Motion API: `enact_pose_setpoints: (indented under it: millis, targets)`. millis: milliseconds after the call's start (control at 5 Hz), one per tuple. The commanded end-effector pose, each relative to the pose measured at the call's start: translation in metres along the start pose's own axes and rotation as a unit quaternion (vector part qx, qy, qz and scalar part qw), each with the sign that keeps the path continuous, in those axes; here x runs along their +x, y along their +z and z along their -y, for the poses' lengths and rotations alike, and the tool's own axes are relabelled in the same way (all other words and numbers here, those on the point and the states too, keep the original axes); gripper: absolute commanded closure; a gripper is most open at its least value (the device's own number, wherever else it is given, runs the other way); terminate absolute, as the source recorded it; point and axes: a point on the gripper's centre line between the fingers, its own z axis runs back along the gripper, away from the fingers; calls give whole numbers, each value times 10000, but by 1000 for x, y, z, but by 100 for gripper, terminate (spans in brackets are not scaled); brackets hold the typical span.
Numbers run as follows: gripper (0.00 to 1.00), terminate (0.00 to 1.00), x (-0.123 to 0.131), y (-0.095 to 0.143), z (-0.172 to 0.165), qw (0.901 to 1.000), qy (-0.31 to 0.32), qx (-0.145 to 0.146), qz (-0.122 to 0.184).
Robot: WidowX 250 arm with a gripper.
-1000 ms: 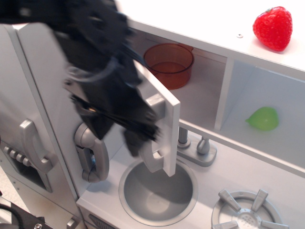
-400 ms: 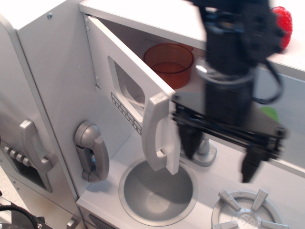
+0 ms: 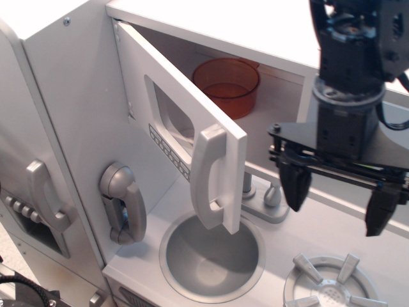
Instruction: Open microwave
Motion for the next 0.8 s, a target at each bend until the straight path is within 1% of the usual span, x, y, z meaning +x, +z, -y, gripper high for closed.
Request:
enact_pose_setpoints:
  millis: [0,200,400,600]
  targets:
    - [0,0,48,30,-23,9929,162,188,1163]
    - [0,0,45,35,-47,9909,197,338,1291]
    - [0,0,36,38,-75,9899,284,428,1325]
    - [0,0,25,37,-96,9906,430,572,1169]
